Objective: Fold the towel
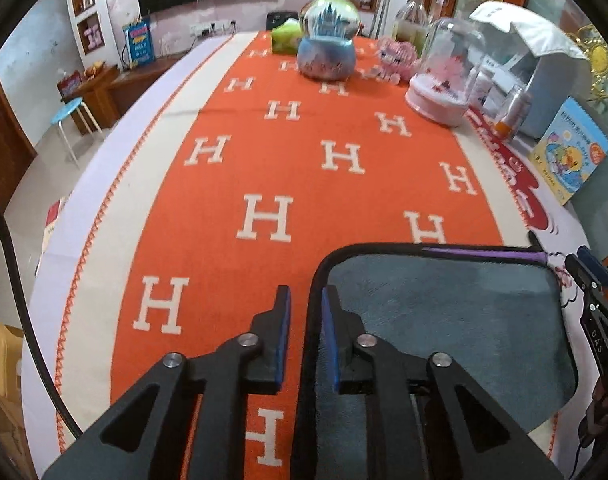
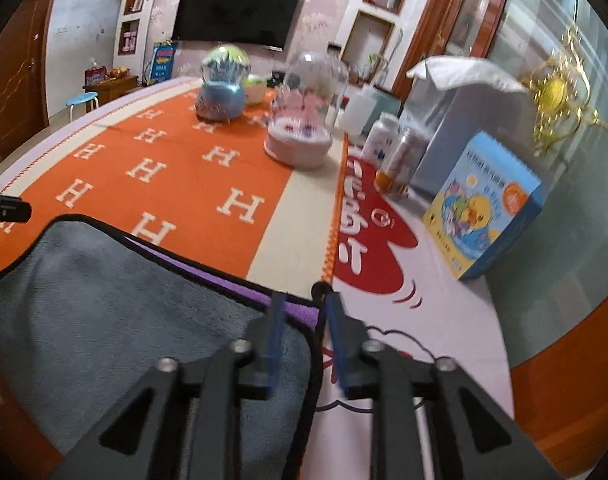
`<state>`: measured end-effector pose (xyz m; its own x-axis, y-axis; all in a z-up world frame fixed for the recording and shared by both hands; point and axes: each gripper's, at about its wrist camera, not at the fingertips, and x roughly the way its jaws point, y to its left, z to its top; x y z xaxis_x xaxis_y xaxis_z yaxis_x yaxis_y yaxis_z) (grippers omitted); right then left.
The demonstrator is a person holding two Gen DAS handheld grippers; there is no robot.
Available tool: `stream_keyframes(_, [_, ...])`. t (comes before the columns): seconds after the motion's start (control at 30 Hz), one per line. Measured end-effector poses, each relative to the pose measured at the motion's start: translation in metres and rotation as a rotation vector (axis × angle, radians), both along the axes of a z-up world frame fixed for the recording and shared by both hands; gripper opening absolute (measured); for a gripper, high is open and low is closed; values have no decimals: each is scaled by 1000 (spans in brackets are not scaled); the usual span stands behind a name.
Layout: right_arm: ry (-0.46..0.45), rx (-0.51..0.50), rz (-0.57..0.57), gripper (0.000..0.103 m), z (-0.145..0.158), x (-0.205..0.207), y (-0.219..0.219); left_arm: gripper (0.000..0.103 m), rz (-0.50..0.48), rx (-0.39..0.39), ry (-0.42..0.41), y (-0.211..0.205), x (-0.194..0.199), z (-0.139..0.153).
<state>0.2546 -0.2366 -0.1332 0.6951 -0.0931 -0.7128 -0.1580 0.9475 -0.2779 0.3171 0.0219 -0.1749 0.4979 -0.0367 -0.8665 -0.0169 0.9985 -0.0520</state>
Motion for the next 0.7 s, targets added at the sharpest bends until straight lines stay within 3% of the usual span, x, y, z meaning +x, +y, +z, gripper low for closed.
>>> stream_keyframes(0.07, [11, 11, -4, 40, -5, 3, -2, 26, 3, 8, 12, 1, 2, -4])
stream_keyframes(0.3, [27, 30, -6, 47, -6, 3, -3, 42, -3, 4, 24, -1, 1, -1])
stream_keyframes(0.5, [7, 53, -1, 48, 11, -13, 0, 63, -9, 12, -13, -7, -14, 23])
stream_keyframes(0.57, [7, 59, 0, 55, 16, -21, 1, 70, -15, 17, -28, -8, -22, 32])
stream_keyframes(0.7, [13, 86, -4, 57, 25, -43, 2, 73, -31, 24, -40, -8, -41, 45])
